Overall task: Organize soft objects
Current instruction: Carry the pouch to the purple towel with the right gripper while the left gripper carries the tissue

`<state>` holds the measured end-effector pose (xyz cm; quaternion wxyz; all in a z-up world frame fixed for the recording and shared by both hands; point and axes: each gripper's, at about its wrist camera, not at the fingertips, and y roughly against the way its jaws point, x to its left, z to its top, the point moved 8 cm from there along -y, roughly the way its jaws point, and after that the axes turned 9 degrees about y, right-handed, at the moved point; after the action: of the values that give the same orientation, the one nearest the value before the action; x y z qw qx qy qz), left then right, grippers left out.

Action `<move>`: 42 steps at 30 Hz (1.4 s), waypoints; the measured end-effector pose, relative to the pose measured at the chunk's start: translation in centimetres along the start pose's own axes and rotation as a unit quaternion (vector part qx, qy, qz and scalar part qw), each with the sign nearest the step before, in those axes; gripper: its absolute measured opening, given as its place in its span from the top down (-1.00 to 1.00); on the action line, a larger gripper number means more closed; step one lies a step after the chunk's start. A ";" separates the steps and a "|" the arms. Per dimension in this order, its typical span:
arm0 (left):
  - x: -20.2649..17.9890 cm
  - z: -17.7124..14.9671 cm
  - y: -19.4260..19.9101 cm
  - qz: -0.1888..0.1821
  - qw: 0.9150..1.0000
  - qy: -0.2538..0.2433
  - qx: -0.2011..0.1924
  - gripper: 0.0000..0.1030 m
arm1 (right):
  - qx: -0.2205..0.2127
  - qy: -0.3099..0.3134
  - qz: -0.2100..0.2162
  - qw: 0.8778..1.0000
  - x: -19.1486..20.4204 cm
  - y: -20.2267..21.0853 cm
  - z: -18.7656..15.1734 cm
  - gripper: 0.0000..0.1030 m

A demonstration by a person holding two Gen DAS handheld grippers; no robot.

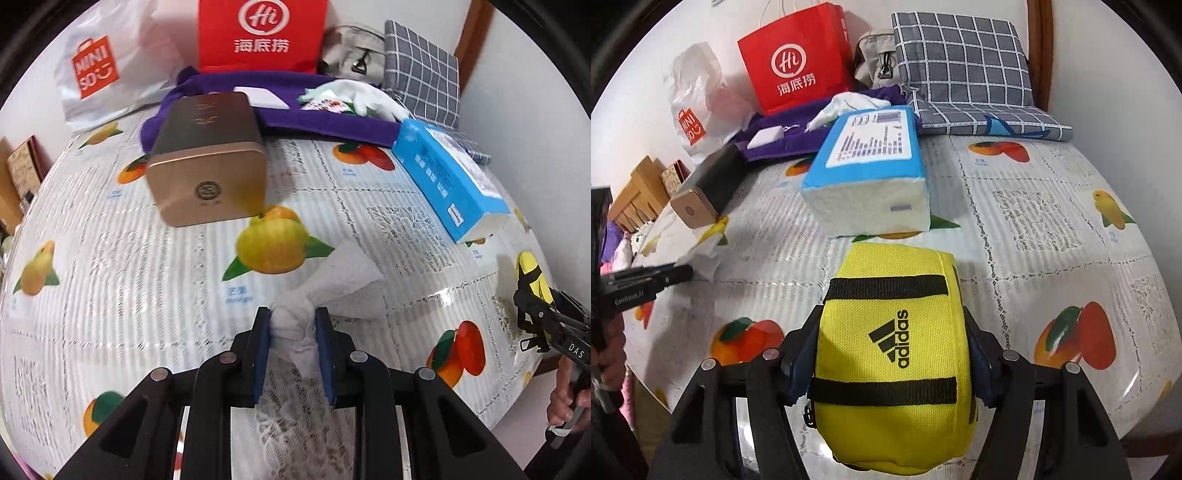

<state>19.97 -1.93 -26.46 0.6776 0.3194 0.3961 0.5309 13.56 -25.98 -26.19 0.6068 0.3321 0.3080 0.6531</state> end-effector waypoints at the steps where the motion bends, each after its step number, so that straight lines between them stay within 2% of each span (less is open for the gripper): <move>1: 0.1 0.0 0.2 -0.001 1.000 0.002 -0.002 0.55 | -0.003 -0.001 -0.001 1.000 0.0 0.3 0.2 -0.31; 17: 1.6 2.7 4.9 -0.005 0.999 0.021 -0.046 0.55 | -0.032 0.009 0.011 0.999 1.4 3.5 4.5 -0.31; 29: 2.5 6.9 6.9 -0.001 0.996 0.039 -0.075 0.55 | -0.047 0.023 0.019 0.998 2.6 3.8 9.1 -0.31; 34: 2.3 8.8 7.6 0.021 0.995 0.024 -0.096 0.55 | -0.048 0.027 0.020 0.998 2.6 3.5 10.9 -0.31; 42: 1.4 11.9 7.6 0.015 0.994 0.020 -0.106 0.55 | -0.059 0.037 0.017 0.997 2.5 3.5 14.0 -0.31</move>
<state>27.03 1.01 -14.53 0.6920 0.2407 0.3459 0.5861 22.68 -23.72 -14.96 0.6025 0.2765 0.2854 0.6921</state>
